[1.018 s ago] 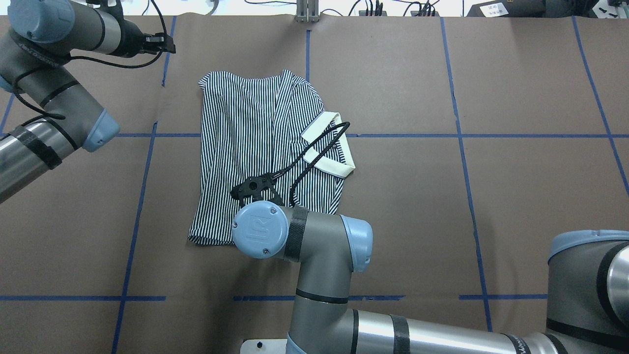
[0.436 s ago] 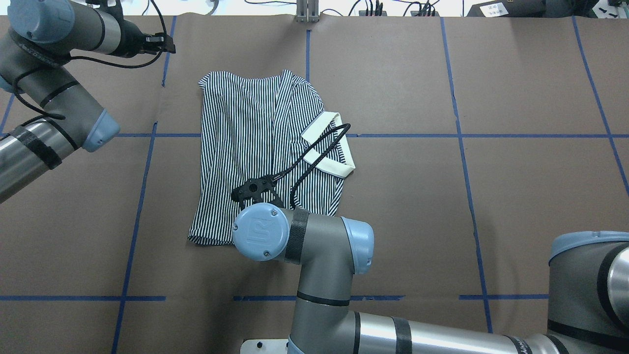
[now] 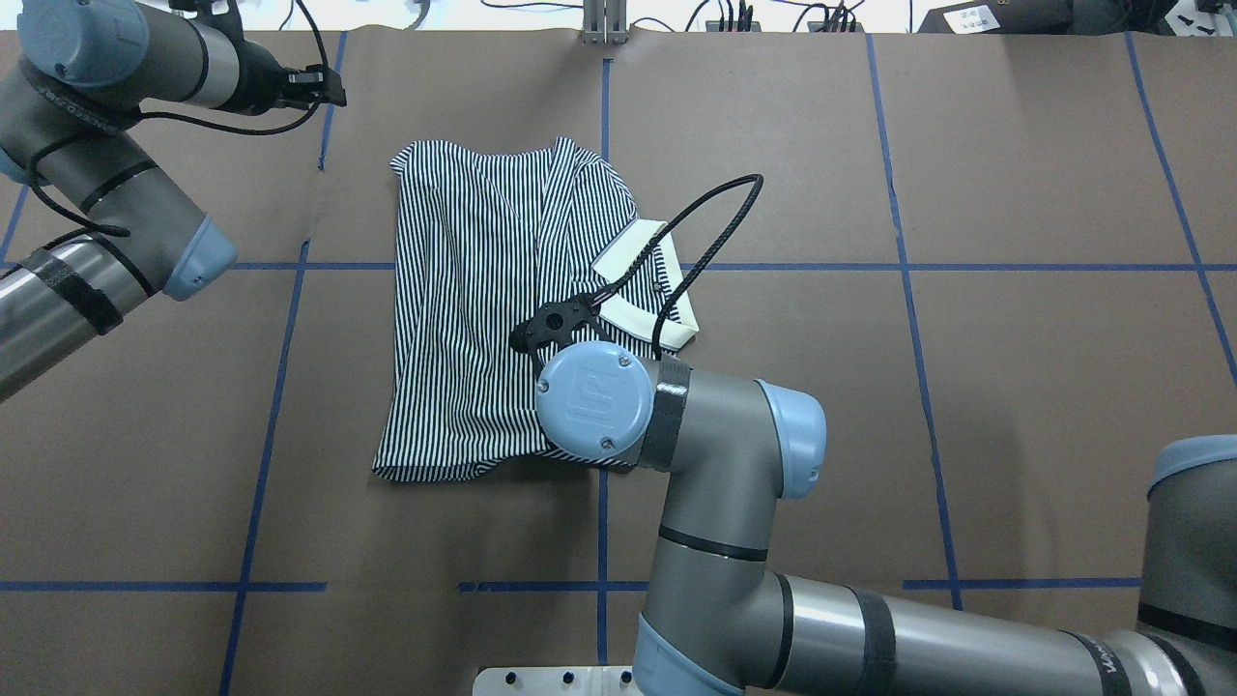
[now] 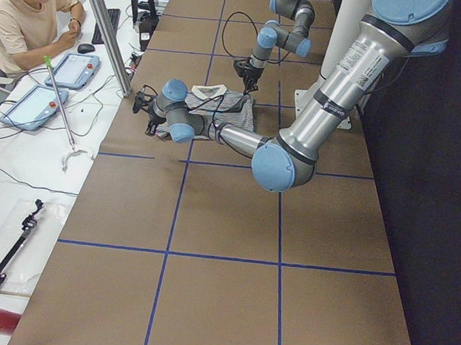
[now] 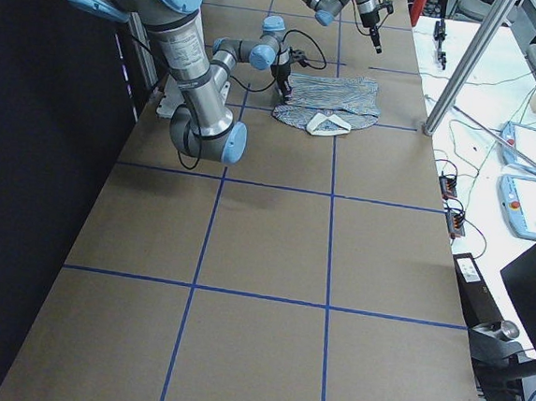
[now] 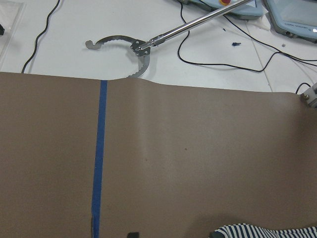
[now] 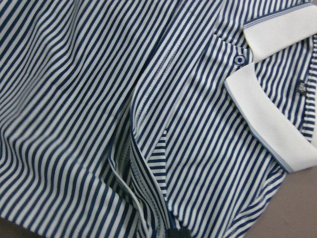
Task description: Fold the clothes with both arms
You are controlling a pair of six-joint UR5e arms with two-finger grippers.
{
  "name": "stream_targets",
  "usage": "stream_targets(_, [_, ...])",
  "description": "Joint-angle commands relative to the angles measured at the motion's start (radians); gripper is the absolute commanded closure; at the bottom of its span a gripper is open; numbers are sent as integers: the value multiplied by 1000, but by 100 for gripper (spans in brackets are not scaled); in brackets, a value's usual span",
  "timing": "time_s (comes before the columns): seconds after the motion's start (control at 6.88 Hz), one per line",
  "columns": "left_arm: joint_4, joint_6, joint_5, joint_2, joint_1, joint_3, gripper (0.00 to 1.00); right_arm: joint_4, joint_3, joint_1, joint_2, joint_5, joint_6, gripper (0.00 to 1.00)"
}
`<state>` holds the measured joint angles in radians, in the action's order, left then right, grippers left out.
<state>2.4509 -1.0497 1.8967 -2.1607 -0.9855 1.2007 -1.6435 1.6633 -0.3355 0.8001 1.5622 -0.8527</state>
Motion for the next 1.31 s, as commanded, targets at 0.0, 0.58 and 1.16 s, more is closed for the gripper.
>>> stream_targets(0.0, [0,-27,1,-2,4,0,43,-2,38,-17,46,2,15,100])
stream_targets(0.58, [0,-29,1,-10,7,0,43,10,78,39,151,-115,-88,47])
stream_targets(1.16, [2,-27,1,-1,4,29,43,10,162,-18,151,-126,-154,0])
